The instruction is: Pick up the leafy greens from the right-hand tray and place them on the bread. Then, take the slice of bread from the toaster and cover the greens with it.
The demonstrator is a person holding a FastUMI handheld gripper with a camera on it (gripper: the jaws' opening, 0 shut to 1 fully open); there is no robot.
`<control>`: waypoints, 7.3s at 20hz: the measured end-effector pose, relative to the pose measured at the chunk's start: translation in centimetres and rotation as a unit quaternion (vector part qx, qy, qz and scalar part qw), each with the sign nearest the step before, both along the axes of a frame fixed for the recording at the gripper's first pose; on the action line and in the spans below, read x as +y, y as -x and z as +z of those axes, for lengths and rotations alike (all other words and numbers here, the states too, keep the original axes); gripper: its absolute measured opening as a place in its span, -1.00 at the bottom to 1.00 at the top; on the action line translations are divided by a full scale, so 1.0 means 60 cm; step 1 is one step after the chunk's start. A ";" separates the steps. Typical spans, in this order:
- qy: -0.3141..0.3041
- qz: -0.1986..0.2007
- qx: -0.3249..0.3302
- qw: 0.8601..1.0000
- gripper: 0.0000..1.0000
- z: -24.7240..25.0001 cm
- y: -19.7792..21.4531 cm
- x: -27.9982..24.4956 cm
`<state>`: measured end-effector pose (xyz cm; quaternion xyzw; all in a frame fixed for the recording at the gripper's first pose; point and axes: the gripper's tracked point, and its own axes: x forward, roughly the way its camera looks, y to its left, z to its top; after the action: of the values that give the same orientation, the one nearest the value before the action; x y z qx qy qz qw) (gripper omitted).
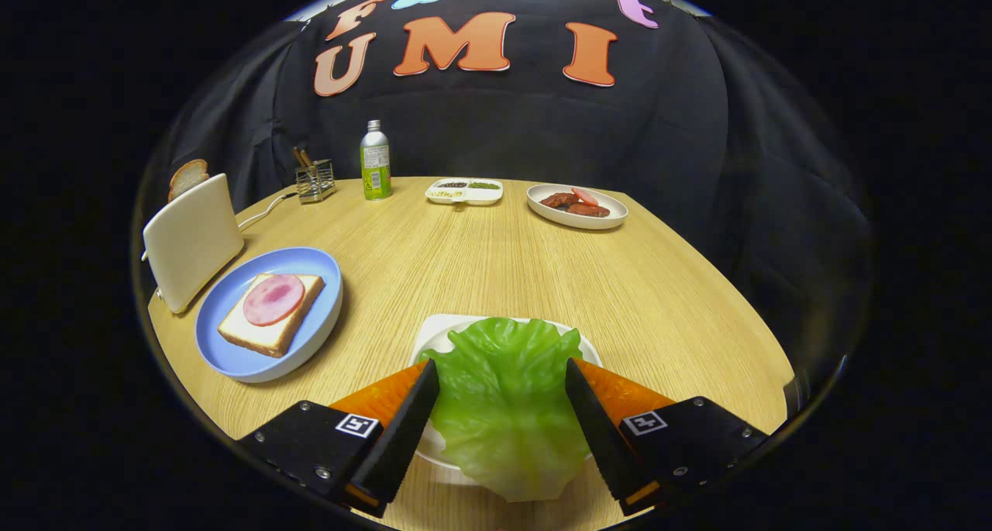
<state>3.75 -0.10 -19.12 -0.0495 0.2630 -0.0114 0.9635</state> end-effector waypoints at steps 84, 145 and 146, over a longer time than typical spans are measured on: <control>-0.012 0.103 -0.156 0.982 0.96 0.392 -0.079 0.642; -0.066 0.078 -0.103 0.989 -0.89 0.301 -0.067 0.513; -0.066 0.075 -0.096 0.990 -0.90 0.285 -0.064 0.505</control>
<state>7.61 30.20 -2.01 -0.0035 0.1649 0.0733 0.9836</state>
